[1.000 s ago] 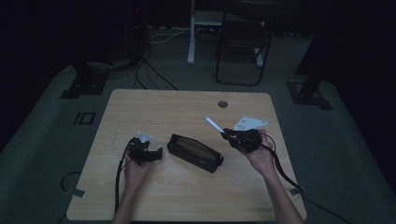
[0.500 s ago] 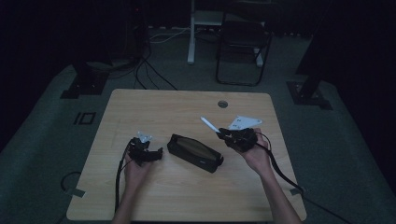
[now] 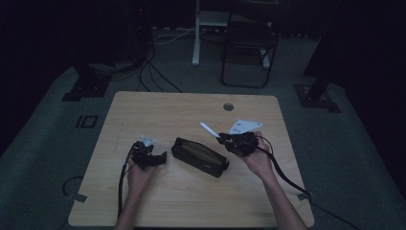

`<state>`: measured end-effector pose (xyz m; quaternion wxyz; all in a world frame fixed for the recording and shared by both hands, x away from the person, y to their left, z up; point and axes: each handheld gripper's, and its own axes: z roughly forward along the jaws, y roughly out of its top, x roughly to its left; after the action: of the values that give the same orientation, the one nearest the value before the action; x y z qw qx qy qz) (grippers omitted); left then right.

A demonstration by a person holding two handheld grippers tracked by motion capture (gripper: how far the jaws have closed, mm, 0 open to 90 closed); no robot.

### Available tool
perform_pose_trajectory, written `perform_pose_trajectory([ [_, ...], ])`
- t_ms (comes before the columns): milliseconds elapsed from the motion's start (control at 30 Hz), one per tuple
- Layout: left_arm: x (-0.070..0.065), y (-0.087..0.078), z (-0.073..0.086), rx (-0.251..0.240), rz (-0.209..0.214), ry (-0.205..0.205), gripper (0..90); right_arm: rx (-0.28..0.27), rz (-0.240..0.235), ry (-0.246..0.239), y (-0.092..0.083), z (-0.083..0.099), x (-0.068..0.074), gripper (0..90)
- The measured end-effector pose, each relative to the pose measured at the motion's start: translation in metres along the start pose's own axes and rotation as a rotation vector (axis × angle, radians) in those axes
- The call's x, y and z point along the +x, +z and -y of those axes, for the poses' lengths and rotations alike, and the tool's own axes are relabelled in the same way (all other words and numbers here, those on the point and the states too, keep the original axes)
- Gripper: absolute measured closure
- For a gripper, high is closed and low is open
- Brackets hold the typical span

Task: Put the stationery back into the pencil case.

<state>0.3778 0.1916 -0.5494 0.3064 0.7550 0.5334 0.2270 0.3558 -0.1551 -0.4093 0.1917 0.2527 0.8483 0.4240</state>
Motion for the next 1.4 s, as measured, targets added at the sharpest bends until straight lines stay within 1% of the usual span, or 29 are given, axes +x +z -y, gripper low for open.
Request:
perform_pose_trajectory([
  [200, 0.000, 0.000, 0.000, -0.001, 0.000, 0.000, 12.4, 0.007, -0.020, -0.017, 0.007, -0.002, 0.005, 79.1],
  [500, 0.000, 0.000, 0.000, -0.002, -0.001, -0.001, 12.4, 0.018, -0.052, -0.016, 0.017, 0.000, 0.009, 79.0],
  [900, 0.000, 0.000, 0.000, -0.001, 0.000, 0.000, 12.4, 0.031, -0.077, -0.019, 0.026, 0.003, 0.013, 79.0],
  [1400, 0.000, 0.000, 0.000, 0.000, -0.001, -0.001, 12.4, 0.043, -0.096, -0.021, 0.035, 0.006, 0.019, 79.0],
])
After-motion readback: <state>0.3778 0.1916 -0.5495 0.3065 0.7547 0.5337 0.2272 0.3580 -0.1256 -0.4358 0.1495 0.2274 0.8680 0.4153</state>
